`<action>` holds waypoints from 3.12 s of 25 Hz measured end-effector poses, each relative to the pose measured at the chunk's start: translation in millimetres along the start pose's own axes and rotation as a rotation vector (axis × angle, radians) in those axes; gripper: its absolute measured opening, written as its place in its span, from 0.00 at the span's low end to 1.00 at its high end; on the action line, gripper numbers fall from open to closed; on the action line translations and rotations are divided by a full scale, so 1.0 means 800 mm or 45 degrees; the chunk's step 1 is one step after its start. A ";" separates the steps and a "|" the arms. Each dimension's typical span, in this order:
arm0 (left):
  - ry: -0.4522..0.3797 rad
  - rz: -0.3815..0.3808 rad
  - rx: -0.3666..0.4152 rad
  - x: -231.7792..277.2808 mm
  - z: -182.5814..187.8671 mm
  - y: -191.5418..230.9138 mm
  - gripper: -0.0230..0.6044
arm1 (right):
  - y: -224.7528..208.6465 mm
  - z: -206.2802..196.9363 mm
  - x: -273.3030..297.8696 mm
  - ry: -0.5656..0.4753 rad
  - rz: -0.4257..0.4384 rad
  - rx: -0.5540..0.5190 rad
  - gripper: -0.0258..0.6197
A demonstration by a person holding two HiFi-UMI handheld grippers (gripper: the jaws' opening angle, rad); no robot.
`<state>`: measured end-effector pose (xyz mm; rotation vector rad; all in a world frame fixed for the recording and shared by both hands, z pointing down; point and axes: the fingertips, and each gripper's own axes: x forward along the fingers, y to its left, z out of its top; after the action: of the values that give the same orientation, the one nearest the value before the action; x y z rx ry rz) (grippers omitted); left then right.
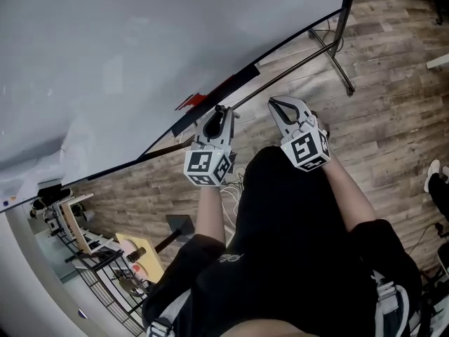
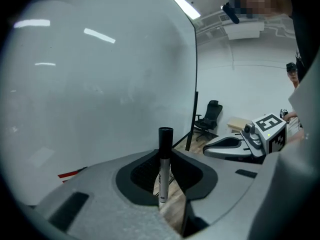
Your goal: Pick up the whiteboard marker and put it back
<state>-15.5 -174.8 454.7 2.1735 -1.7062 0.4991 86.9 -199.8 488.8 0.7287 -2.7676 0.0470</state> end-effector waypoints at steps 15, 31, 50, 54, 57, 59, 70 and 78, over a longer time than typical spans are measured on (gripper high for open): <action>0.312 -0.062 0.339 0.089 -0.028 0.046 0.14 | -0.038 -0.001 0.062 0.028 -0.027 0.096 0.05; 0.699 -0.008 0.737 0.156 -0.106 0.085 0.14 | -0.069 -0.025 0.086 0.072 -0.055 0.156 0.05; 0.774 -0.074 0.922 0.189 -0.141 0.067 0.14 | -0.104 -0.046 0.061 0.108 -0.152 0.187 0.05; 0.799 -0.095 0.968 0.193 -0.147 0.063 0.14 | -0.105 -0.047 0.060 0.108 -0.159 0.196 0.05; 0.818 -0.111 0.997 0.194 -0.151 0.061 0.14 | -0.104 -0.048 0.059 0.113 -0.162 0.201 0.05; 0.834 -0.120 1.025 0.196 -0.155 0.062 0.14 | -0.103 -0.048 0.060 0.117 -0.164 0.199 0.05; 0.856 -0.162 1.060 0.197 -0.159 0.066 0.14 | -0.097 -0.046 0.062 0.116 -0.196 0.202 0.05; 0.851 -0.159 1.048 0.195 -0.160 0.067 0.14 | -0.090 -0.043 0.063 0.122 -0.189 0.190 0.05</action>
<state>-42.3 -261.1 642.5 2.1448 -1.0652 1.8919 89.2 -283.4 533.1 0.9424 -2.6319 0.2540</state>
